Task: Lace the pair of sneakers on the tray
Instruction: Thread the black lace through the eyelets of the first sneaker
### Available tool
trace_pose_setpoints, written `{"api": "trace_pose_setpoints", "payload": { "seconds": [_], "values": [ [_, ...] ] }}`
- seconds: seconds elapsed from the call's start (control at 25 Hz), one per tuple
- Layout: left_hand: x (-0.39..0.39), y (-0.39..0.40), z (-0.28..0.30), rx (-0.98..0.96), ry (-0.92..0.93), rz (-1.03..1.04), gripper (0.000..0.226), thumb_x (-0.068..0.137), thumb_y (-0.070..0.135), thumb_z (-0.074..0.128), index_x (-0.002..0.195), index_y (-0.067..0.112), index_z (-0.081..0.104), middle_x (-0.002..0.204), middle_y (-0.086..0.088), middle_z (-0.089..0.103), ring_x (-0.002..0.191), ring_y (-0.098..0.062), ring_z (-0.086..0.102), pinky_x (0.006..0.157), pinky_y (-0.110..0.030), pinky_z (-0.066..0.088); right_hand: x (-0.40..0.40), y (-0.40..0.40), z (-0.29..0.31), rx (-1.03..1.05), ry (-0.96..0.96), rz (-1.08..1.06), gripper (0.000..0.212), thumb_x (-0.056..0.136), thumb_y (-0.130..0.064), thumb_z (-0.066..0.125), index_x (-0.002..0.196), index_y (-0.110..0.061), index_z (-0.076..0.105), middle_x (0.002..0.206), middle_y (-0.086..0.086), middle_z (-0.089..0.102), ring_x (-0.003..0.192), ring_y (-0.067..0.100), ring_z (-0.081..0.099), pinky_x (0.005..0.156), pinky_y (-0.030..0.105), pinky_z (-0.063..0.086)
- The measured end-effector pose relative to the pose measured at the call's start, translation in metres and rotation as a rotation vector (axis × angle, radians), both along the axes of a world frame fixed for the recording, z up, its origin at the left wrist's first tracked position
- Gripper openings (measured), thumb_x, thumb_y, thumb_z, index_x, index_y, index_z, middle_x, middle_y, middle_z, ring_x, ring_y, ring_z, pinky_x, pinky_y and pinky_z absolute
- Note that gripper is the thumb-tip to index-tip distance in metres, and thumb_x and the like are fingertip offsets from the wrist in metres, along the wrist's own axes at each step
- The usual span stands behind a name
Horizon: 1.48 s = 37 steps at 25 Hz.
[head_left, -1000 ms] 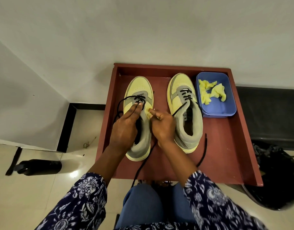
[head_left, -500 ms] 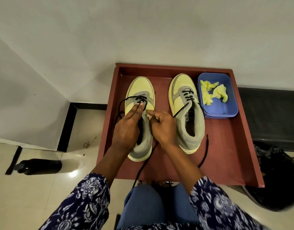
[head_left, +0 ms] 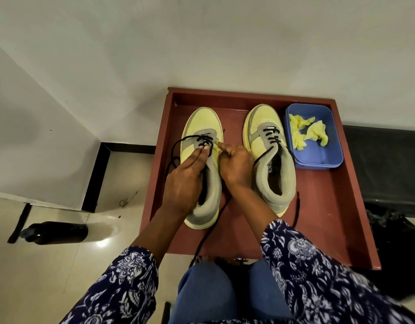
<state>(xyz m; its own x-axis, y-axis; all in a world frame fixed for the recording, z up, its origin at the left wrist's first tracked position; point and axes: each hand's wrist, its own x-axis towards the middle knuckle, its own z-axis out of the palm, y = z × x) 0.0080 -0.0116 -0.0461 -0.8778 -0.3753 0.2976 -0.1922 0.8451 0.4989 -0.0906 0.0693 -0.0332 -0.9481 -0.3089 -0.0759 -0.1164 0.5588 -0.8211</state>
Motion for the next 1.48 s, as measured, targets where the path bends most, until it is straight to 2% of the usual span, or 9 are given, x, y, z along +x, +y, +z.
{"api": "trace_pose_setpoints", "payload": {
  "seconds": [0.28,0.44,0.56,0.76,0.92,1.08,1.2,1.28,1.48],
  "values": [
    [0.0,0.002,0.002,-0.008,0.013,0.006,0.06,0.071,-0.009,0.064,0.126,0.013,0.056,0.125,-0.008,0.062,0.083,-0.026,0.07,0.052,-0.032,0.057,-0.021,-0.019,-0.004,0.007,-0.015,-0.155,0.029,0.089,-0.003,0.05,0.112,-0.008,0.067,0.117,0.01,0.066,0.109,0.023,0.06,0.095,0.02,0.039],
    [-0.001,0.001,0.001,0.003,0.015,0.015,0.054,0.078,-0.003,0.053,0.128,0.016,0.054,0.127,-0.006,0.06,0.09,-0.025,0.069,0.054,-0.034,0.058,-0.055,-0.038,0.01,0.045,-0.097,-0.126,0.031,0.087,0.001,0.048,0.109,-0.007,0.068,0.115,0.011,0.067,0.109,0.023,0.06,0.096,0.023,0.041],
    [-0.001,0.002,0.003,-0.022,0.006,0.019,0.053,0.077,-0.001,0.048,0.127,0.016,0.055,0.126,-0.005,0.061,0.084,-0.024,0.07,0.051,-0.029,0.056,-0.066,-0.045,0.013,0.101,-0.072,-0.043,0.031,0.085,0.003,0.049,0.109,-0.005,0.068,0.115,0.011,0.067,0.111,0.022,0.06,0.095,0.019,0.037],
    [-0.001,0.002,0.003,-0.029,0.012,0.02,0.051,0.079,0.001,0.044,0.126,0.014,0.056,0.125,-0.006,0.061,0.083,-0.025,0.07,0.051,-0.029,0.055,-0.059,-0.039,0.006,0.075,-0.179,-0.068,0.033,0.087,0.0,0.047,0.116,-0.005,0.063,0.121,0.014,0.063,0.114,0.028,0.056,0.089,0.027,0.043],
    [-0.002,0.001,0.003,-0.045,0.018,0.021,0.053,0.076,-0.002,0.046,0.125,0.015,0.057,0.123,-0.006,0.063,0.077,-0.023,0.071,0.047,-0.028,0.055,-0.04,-0.026,0.005,-0.028,-0.319,-0.137,0.04,0.085,0.004,0.046,0.122,-0.004,0.058,0.126,0.011,0.06,0.116,0.024,0.055,0.095,0.029,0.044],
    [-0.002,0.001,0.001,-0.036,0.015,0.015,0.056,0.073,-0.004,0.047,0.125,0.014,0.057,0.124,-0.007,0.062,0.078,-0.023,0.07,0.047,-0.028,0.055,-0.015,-0.01,-0.005,-0.098,-0.422,-0.175,0.036,0.084,0.009,0.041,0.11,-0.002,0.063,0.102,0.006,0.064,0.096,0.018,0.056,0.084,0.027,0.045],
    [-0.002,0.001,-0.001,-0.018,0.011,0.015,0.06,0.07,-0.009,0.055,0.126,0.015,0.056,0.124,-0.007,0.062,0.077,-0.025,0.07,0.048,-0.03,0.056,0.006,0.001,-0.018,-0.154,-0.522,-0.161,0.029,0.082,0.008,0.043,0.08,-0.006,0.068,0.096,0.011,0.071,0.088,0.021,0.063,0.079,0.034,0.052],
    [-0.001,0.001,-0.001,-0.011,0.009,0.019,0.062,0.069,-0.01,0.06,0.125,0.015,0.056,0.123,-0.007,0.063,0.076,-0.026,0.07,0.049,-0.03,0.056,0.019,0.011,-0.019,-0.147,-0.561,-0.127,0.027,0.082,0.005,0.047,0.078,-0.008,0.07,0.093,0.013,0.072,0.091,0.027,0.066,0.081,0.045,0.055],
    [-0.001,0.001,0.0,-0.003,0.002,0.014,0.063,0.067,-0.011,0.067,0.125,0.014,0.057,0.122,-0.007,0.063,0.072,-0.026,0.07,0.049,-0.031,0.056,0.04,0.033,-0.004,-0.162,-0.637,-0.033,0.039,0.084,0.011,0.039,0.086,-0.013,0.07,0.088,0.006,0.069,0.085,0.018,0.062,0.085,0.037,0.053]
  ]
}}
